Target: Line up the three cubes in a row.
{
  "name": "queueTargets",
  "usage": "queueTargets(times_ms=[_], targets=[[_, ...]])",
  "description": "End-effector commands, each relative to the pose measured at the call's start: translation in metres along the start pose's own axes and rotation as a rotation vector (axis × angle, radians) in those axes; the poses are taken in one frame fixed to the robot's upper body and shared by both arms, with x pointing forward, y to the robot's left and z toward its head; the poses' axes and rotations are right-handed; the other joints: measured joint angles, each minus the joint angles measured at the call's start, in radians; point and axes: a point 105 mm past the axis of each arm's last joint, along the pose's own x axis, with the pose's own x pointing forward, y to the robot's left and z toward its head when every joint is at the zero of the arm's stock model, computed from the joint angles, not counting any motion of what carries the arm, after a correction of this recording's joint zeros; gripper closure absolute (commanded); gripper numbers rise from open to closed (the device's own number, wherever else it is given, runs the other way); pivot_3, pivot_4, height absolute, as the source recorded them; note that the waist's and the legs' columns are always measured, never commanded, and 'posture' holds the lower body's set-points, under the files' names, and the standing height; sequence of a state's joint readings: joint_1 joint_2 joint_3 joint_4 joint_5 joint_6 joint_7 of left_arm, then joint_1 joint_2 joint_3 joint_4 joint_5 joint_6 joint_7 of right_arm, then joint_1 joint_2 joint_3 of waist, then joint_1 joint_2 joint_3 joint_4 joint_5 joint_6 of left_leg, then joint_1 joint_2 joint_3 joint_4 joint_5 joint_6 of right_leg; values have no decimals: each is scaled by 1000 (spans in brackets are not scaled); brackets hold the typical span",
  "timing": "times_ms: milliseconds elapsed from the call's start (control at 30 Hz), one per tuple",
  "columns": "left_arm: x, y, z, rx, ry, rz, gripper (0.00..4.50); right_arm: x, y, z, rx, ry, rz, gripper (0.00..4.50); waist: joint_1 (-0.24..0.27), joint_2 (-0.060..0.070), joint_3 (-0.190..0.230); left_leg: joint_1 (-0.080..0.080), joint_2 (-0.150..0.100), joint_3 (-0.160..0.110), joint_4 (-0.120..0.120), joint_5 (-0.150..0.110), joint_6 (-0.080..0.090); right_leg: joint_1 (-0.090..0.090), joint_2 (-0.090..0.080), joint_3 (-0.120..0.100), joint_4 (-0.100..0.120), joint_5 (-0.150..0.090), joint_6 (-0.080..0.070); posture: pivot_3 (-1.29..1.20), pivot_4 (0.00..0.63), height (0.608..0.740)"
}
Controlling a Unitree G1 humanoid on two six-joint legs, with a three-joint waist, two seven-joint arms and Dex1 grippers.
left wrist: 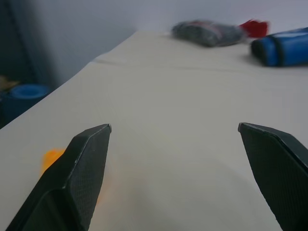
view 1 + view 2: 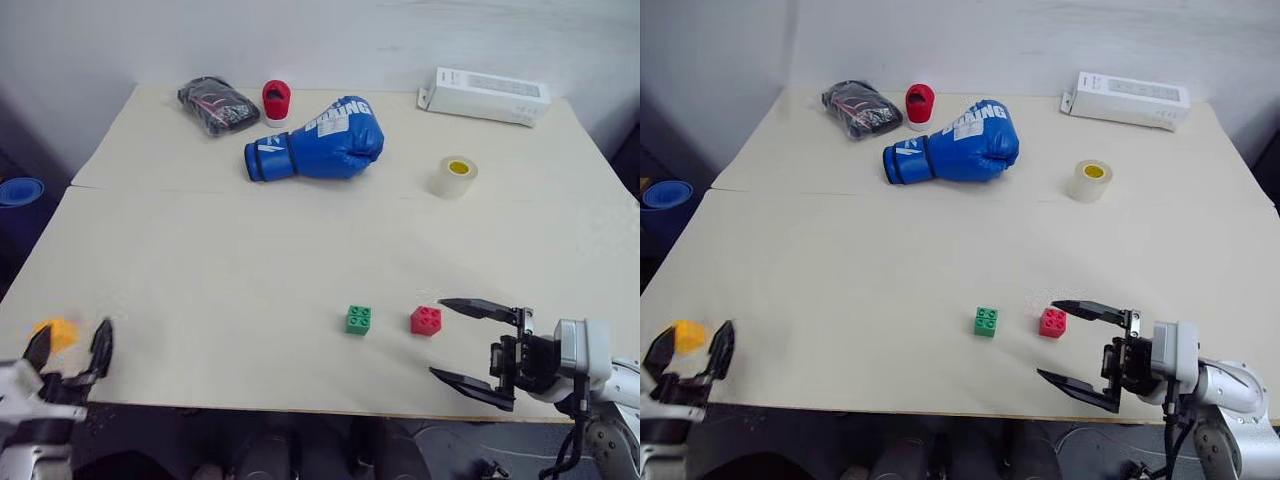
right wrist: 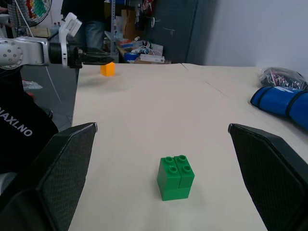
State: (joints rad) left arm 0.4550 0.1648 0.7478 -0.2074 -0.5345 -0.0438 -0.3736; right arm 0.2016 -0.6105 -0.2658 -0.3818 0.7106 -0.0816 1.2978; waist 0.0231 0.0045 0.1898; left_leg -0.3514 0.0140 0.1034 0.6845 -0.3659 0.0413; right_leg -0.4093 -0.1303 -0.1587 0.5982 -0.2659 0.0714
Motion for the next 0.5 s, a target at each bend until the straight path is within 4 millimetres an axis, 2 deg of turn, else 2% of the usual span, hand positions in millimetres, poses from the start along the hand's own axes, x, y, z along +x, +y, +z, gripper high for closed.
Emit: queueTargets(times_ms=[33,100,300,367,467,500], targets=[[-21,28,-9,-13,27,123,38,2,0,4,-40,-33,20,0,1,-2,-1,0,0,0,0,-1,1,0,0,0,0,0,0,0,150,740],[-23,29,-10,-11,28,126,38,2,1,4,-44,-42,25,0,7,-6,-3,0,0,0,0,-4,7,0,0,0,0,0,0,0,150,740],[-13,19,-5,-54,-23,112,38,-1,0,1,-51,-43,4,0,13,-9,-5,0,0,-1,0,-5,7,0,-1,0,-2,0,0,0,150,740],[-3,10,-3,-50,-37,89,38,-2,-2,-1,-47,-42,-22,0,12,-9,-5,0,0,-1,0,-5,7,0,-1,0,-2,0,0,0,150,740],[19,7,11,-57,-108,161,38,-4,2,-7,-23,-42,-38,0,19,-9,-5,0,0,-1,0,-5,7,0,-1,0,-2,0,0,0,150,740],[27,8,9,-56,-91,190,38,-5,4,-10,-16,-41,-37,0,22,-9,-6,0,0,-1,0,-5,7,0,-1,0,-2,0,0,0,150,740]])
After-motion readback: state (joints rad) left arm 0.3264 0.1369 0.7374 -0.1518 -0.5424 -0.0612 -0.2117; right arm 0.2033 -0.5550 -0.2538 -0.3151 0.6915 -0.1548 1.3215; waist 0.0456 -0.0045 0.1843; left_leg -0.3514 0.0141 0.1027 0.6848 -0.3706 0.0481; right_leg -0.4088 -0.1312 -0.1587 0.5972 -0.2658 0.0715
